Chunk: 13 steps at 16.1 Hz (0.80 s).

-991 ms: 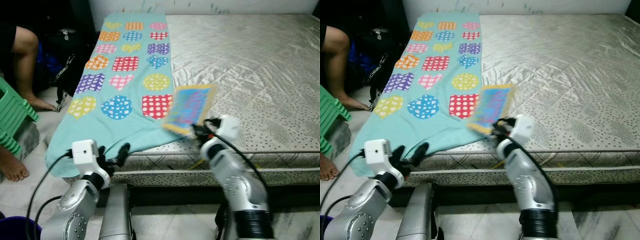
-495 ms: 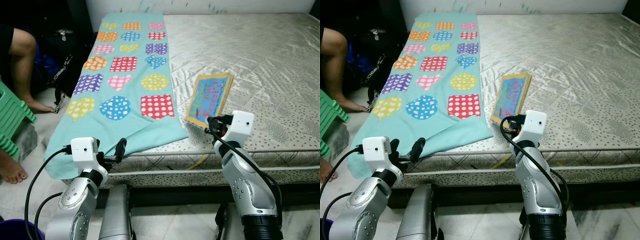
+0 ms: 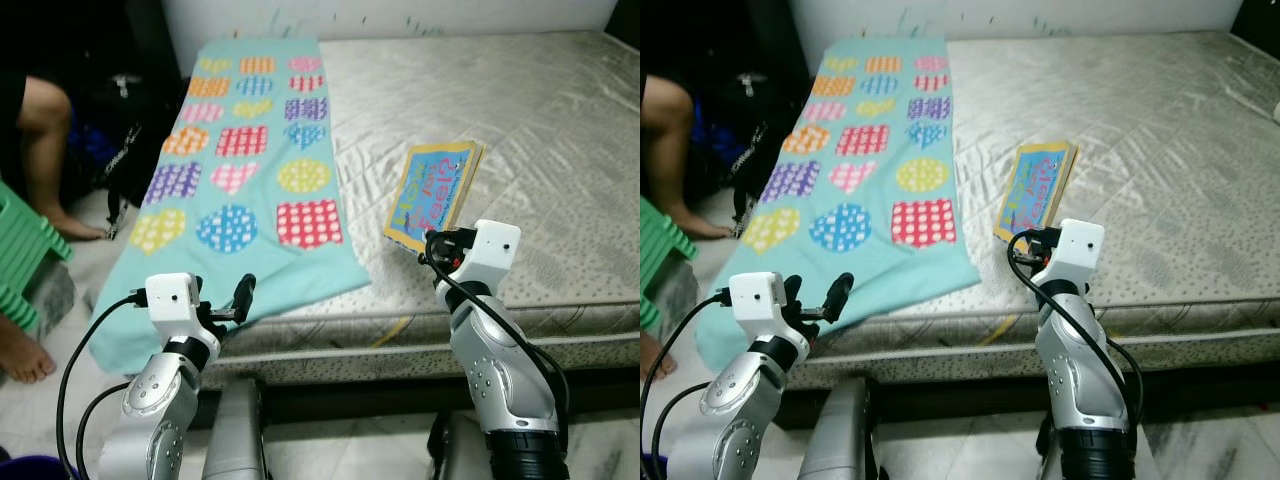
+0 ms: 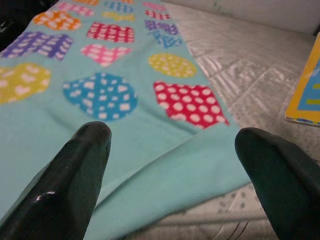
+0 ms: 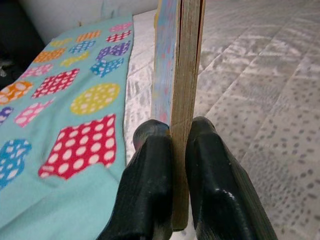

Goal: Clean up the room

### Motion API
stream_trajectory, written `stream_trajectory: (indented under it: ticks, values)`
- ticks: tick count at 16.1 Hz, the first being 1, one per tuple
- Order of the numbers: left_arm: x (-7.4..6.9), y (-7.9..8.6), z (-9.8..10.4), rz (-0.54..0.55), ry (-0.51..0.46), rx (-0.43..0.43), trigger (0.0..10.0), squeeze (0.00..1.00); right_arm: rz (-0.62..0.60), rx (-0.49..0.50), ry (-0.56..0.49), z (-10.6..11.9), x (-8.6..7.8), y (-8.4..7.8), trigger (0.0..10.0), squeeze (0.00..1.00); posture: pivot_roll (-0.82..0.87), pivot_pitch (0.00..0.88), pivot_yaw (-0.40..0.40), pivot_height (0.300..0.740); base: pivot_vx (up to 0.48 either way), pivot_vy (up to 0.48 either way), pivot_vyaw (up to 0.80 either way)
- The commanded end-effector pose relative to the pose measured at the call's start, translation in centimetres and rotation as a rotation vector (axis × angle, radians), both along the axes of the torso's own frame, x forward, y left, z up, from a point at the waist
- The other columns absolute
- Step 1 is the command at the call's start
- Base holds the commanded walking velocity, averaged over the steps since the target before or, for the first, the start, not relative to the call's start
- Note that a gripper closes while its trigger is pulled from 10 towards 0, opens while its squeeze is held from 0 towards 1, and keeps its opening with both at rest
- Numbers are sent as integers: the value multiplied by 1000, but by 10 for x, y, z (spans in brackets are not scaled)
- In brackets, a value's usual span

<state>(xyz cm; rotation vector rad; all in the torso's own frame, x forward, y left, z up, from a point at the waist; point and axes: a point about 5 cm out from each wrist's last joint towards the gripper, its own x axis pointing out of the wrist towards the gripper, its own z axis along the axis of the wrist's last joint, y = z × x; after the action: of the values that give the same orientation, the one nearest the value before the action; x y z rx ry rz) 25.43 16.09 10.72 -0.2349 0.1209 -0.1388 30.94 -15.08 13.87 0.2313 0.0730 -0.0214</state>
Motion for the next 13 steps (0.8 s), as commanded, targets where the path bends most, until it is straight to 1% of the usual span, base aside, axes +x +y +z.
stream_trajectory:
  ticks: [1,13]
  values:
    - [2,1,1,2,-10,19,10000,0,8,-3,-76,15,4,2,10000,0,-86,0,41,597,0,0,0]
    - [4,-2,3,-9,-25,27,10000,0,-12,-9,-86,17,6,-3,10000,0,-91,0,44,739,0,0,0]
